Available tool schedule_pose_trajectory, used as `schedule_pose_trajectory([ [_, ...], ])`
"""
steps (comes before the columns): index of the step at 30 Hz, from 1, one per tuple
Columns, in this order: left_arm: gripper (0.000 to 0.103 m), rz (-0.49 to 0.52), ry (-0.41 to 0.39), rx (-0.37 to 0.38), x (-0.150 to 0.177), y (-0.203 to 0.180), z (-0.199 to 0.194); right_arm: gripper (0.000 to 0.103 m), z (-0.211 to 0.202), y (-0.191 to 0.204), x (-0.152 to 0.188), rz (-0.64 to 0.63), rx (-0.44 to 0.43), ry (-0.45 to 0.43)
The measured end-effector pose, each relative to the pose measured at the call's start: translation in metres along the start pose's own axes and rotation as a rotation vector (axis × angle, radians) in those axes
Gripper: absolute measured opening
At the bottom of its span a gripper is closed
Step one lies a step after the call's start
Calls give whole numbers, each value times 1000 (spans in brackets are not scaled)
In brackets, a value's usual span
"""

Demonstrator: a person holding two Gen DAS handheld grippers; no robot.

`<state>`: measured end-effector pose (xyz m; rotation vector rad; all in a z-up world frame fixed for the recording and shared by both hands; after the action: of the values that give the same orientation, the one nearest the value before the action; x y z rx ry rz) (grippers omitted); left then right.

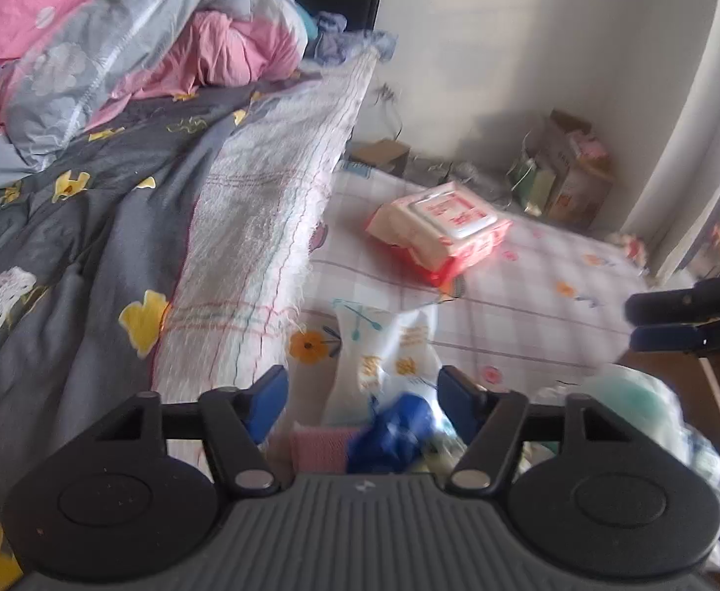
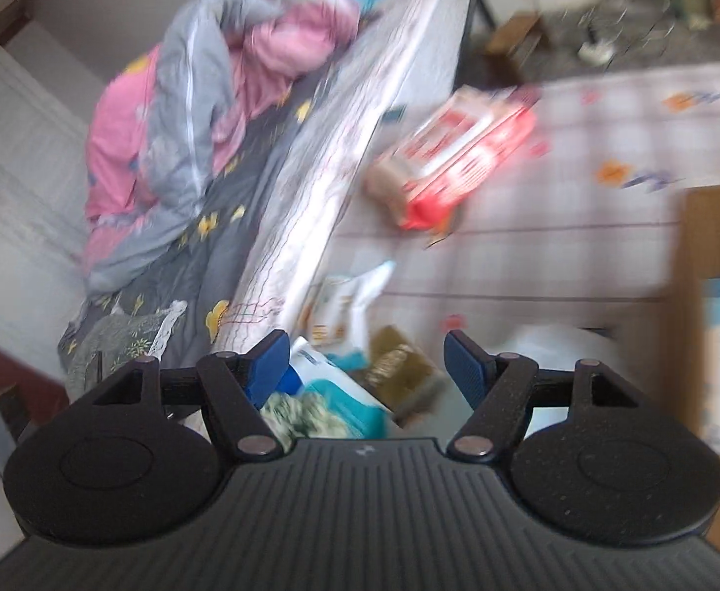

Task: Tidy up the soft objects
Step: 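Reach the right tool to the white cotton-swab bag and grasp it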

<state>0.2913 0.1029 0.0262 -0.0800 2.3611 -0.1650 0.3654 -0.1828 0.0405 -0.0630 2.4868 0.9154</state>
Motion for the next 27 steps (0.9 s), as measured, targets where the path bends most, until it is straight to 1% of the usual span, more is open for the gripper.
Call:
schedule_pose_trajectory([
  [1, 61, 12, 26, 2, -6, 0, 15, 66, 19, 1, -6, 14, -6, 29],
  [2, 60, 22, 62, 8, -11, 1, 30, 63, 40, 2, -9, 26, -11, 60],
  [3, 54, 23, 96, 14, -15, 1, 45, 59, 60, 2, -14, 37, -14, 90],
  [4, 53, 25, 127, 18, -18, 1, 59, 57, 79, 0, -18, 49, -15, 112],
  [6, 53, 24, 179, 33, -21, 2, 83, 54, 110, -2, -25, 68, -16, 153],
  [8, 54, 26, 242, 71, -21, 2, 105, 52, 142, -11, -31, 104, -18, 189],
  [11, 55, -9, 341, 89, -19, 6, 135, 47, 172, -22, -34, 158, -21, 238],
  [12, 59, -25, 356, 95, -18, 8, 143, 46, 179, -25, -34, 171, -21, 250],
  [13, 62, -43, 361, 107, -18, 10, 148, 45, 189, -29, -34, 183, -23, 260],
  [15, 62, -73, 372, 128, -21, 13, 154, 41, 200, -33, -33, 200, -35, 280],
  [17, 63, -85, 383, 141, -21, 15, 159, 40, 210, -37, -33, 223, -53, 297],
  [18, 65, -90, 389, 148, -22, 15, 162, 36, 214, -40, -33, 235, -70, 303],
  [20, 65, -107, 393, 159, -22, 17, 165, 34, 217, -43, -35, 256, -88, 308],
  [23, 60, -121, 393, 172, -27, 17, 168, 29, 220, -46, -35, 280, -110, 309],
  [24, 53, -130, 395, 187, -27, 16, 168, 29, 220, -46, -35, 282, -113, 308],
  [26, 50, -156, 397, 192, -29, 15, 169, 26, 219, -43, -35, 270, -111, 298],
  [27, 46, -159, 392, 193, -31, 14, 168, 23, 217, -42, -36, 264, -110, 293],
])
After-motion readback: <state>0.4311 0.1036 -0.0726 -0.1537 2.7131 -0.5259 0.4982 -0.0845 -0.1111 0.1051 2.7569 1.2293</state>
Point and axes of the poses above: each gripper's, at about its wrist camera, not at the fingertips, and z roughly the way its jaws point, y to its left, x to its underside, the point moved 2 cm from there along z, roughly the way its jaws point, and after that the axes turned 2 degrees about -y, right-handed, at the moved point
